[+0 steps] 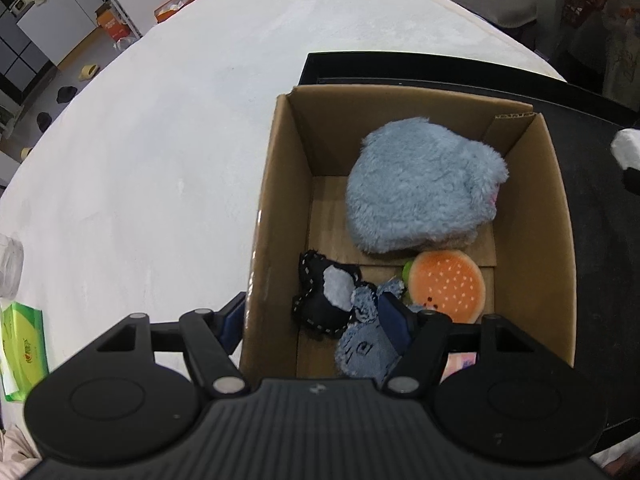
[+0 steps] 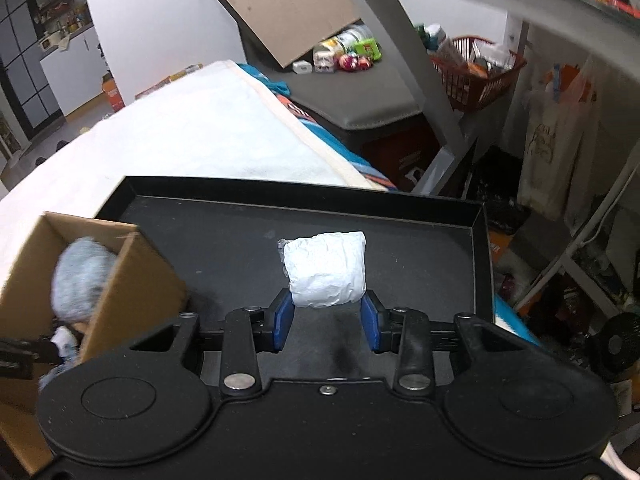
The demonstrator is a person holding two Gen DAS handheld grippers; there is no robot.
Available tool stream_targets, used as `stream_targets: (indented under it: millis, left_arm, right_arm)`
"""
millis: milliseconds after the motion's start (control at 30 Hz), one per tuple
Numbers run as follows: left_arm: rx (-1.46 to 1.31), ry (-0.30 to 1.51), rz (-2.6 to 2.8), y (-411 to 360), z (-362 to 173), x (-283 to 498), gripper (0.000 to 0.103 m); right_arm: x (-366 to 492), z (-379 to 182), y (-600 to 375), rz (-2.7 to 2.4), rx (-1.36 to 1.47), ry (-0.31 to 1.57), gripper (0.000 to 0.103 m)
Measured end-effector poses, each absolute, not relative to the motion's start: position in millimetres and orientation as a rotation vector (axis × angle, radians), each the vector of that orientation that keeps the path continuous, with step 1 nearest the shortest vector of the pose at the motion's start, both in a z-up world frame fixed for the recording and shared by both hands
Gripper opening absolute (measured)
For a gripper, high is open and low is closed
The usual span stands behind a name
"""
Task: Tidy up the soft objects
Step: 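Carry the white bundle with the right tool into the box and release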
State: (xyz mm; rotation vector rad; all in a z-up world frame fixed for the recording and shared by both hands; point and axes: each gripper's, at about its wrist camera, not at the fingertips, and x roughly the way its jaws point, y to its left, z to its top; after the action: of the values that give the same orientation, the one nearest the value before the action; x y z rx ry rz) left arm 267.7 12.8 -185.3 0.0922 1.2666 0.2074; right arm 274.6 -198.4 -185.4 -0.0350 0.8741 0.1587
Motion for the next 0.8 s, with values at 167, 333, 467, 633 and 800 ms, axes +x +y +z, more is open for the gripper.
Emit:
stream_targets:
  millis: [167, 333, 467, 633, 800]
  left_arm:
    - [0.084, 1.250, 0.192, 18.4, -183.4, 259.2, 0.068]
    - [0.063, 1.228, 0.187, 28.2, -178.6, 249.9, 0.067]
    - [0.032, 1.208, 0.175, 35.6, -175.0, 245.8, 0.066]
    - [-0.010, 1.188, 0.169, 47.9, -174.8, 238.5, 0.064]
    - [-0.053, 1.182, 0.164, 58.3, -177.6, 233.1, 0.055]
  right_arm:
    - [256.2, -171.3, -188.5, 0.182, -0.058, 0.873, 0.036]
    - [240.9, -154.2, -171.0, 0.226, -0.068, 0.863, 0.036]
    - [232.2, -143.9, -154.1, 0.256, -0.079, 0.853, 0.036]
    - [224.0, -133.8, -133.6, 0.287, -0.085, 0.839, 0.036]
    - [218.1, -126.4, -113.0, 0.326, -0.095, 0.837, 0.036]
